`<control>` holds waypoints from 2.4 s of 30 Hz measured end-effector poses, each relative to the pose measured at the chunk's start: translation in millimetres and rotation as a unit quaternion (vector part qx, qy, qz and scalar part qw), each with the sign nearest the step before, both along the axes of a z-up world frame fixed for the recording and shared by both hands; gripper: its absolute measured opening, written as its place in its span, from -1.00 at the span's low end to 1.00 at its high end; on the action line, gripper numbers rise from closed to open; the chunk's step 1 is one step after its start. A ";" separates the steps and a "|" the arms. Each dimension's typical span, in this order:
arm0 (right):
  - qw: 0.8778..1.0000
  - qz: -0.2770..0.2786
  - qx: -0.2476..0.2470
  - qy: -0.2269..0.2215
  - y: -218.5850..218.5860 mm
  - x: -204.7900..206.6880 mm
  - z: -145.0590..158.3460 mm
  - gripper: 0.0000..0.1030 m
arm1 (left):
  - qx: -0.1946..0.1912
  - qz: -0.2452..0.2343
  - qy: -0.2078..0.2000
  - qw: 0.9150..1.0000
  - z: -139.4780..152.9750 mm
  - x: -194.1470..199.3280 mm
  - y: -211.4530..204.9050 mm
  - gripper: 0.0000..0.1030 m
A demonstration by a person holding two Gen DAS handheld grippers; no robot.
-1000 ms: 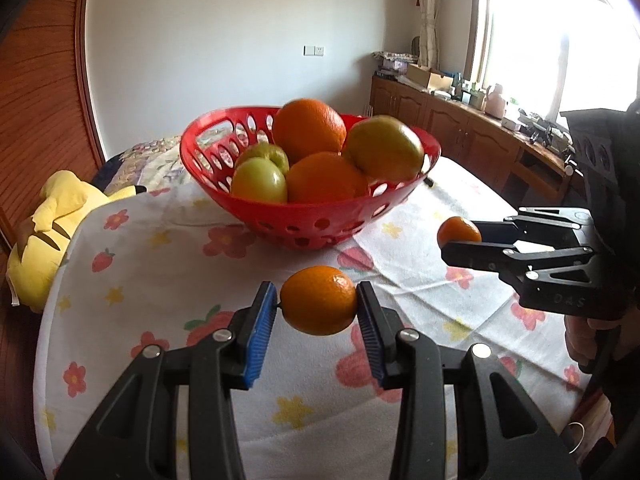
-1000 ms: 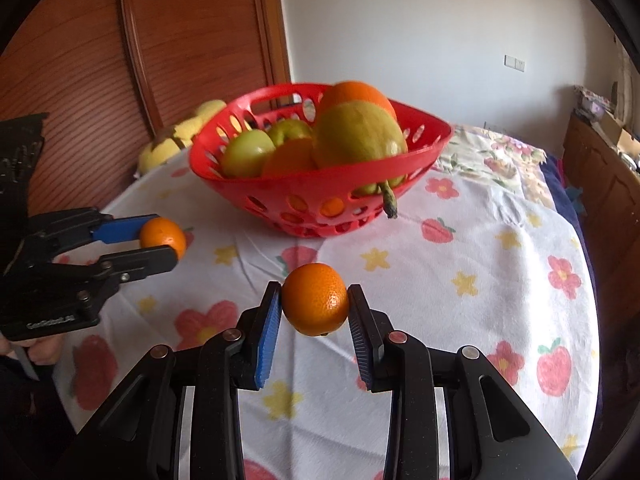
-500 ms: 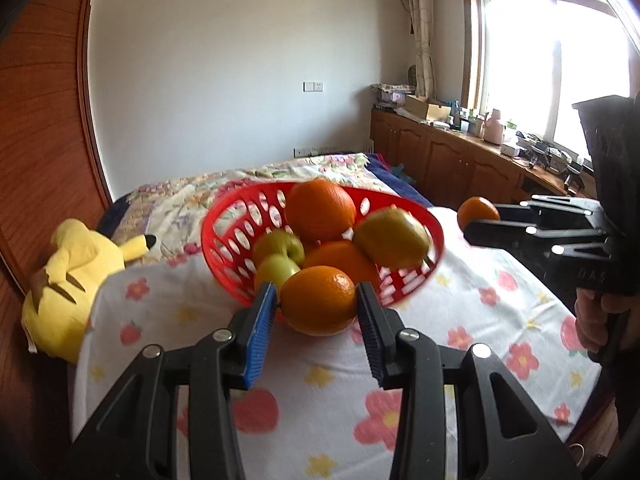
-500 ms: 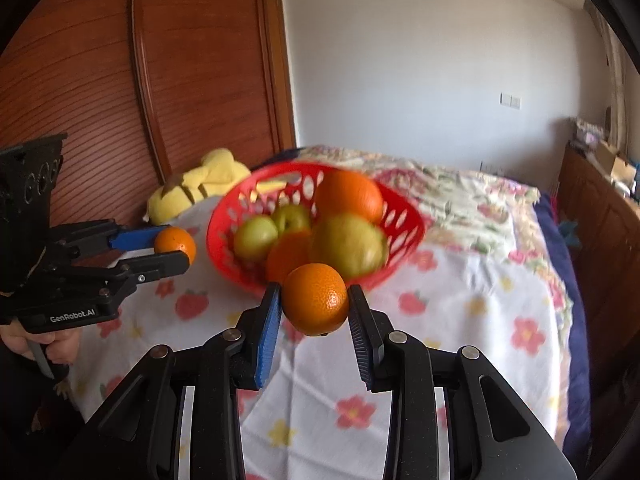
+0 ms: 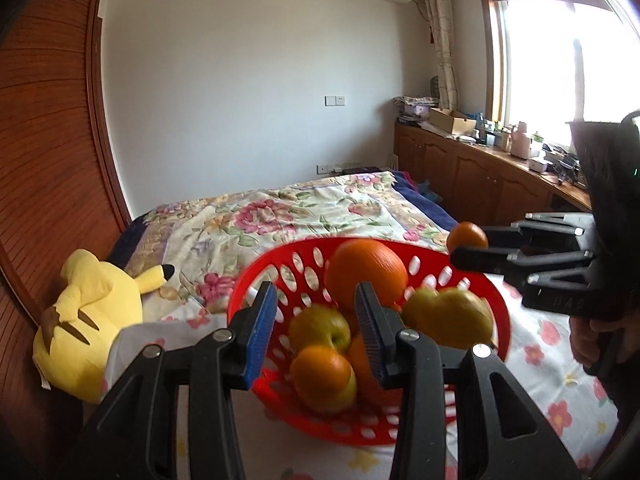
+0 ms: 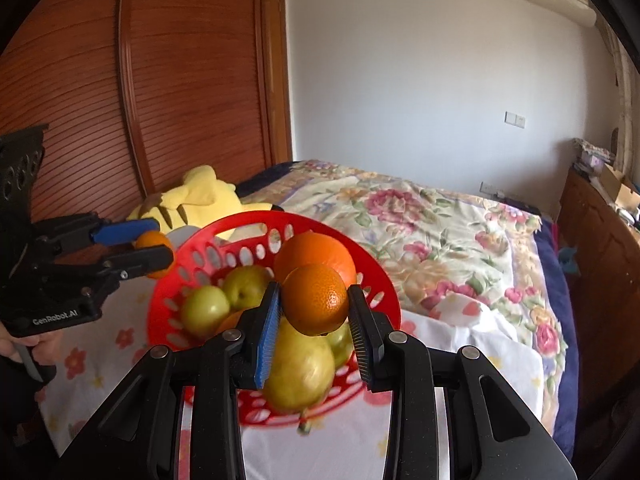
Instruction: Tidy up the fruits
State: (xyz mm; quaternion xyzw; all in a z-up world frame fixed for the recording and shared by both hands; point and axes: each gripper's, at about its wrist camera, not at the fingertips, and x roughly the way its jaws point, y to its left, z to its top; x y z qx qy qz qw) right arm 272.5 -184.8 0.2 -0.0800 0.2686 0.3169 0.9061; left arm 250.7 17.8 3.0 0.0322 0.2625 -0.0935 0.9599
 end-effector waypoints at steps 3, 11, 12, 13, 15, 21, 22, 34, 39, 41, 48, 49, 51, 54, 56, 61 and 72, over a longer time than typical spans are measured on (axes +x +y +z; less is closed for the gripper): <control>1.000 0.003 -0.001 0.008 4.0 17.1 -6.9 -0.36 | 0.003 0.006 -0.005 1.000 2.7 10.8 3.0 -0.24; 0.999 0.010 -0.001 0.032 6.9 37.6 -25.5 -0.36 | 0.006 0.005 0.018 1.000 -13.6 30.5 5.4 -0.24; 0.999 0.011 -0.003 0.034 7.8 38.7 -27.1 -0.36 | 0.006 0.005 0.020 1.000 -14.6 31.6 4.2 -0.24; 0.999 0.010 -0.005 0.035 8.8 39.7 -28.3 -0.36 | 0.006 0.005 0.021 1.000 -16.3 32.4 4.0 -0.24; 0.999 0.011 -0.004 0.038 9.1 41.5 -30.3 -0.36 | 0.007 0.006 0.024 1.000 -17.9 33.8 2.8 -0.24; 0.999 0.009 -0.003 0.034 10.8 41.4 -29.3 -0.33 | 0.007 0.010 0.024 1.000 -17.7 33.4 4.0 -0.23; 0.999 0.009 -0.003 0.034 11.3 41.6 -29.1 -0.33 | 0.007 0.012 0.023 1.000 -17.7 33.1 4.9 -0.23; 1.000 -0.019 0.014 0.014 2.5 20.0 -19.9 -0.33 | 0.014 0.049 0.011 0.999 -8.5 18.9 18.7 -0.16; 0.999 -0.025 0.021 0.006 0.2 7.0 -13.4 -0.32 | 0.018 0.068 -0.006 0.997 4.2 2.7 26.6 -0.09; 0.999 -0.028 0.023 0.002 0.1 1.9 -11.1 -0.30 | 0.018 0.073 -0.011 0.997 9.3 -3.2 29.2 -0.07; 0.998 -0.050 0.039 -0.008 -5.1 -19.8 -5.5 -0.21 | 0.021 0.078 -0.026 0.996 24.9 -28.6 29.9 0.05; 0.998 -0.052 0.041 -0.010 -6.3 -23.7 -4.5 -0.19 | 0.022 0.077 -0.028 0.996 26.6 -31.8 28.7 0.06; 0.997 -0.058 0.046 -0.014 -9.7 -31.1 -1.8 -0.14 | 0.023 0.077 -0.034 0.996 32.2 -40.5 27.1 0.12; 0.996 -0.071 0.054 -0.024 -16.3 -42.7 5.1 -0.03 | 0.019 0.079 -0.042 0.996 39.3 -53.7 26.0 0.25; 0.994 -0.078 0.064 -0.029 -21.6 -51.9 10.9 0.08 | 0.016 0.080 -0.049 0.996 43.8 -62.6 24.6 0.36; 0.990 -0.105 0.073 -0.058 -30.6 -77.4 28.6 0.33 | 0.010 0.077 -0.059 0.995 53.6 -83.4 24.7 0.50; 0.976 -0.170 0.084 -0.103 -42.2 -132.1 49.7 0.84 | 0.017 0.086 -0.068 0.994 59.2 -130.1 12.4 0.65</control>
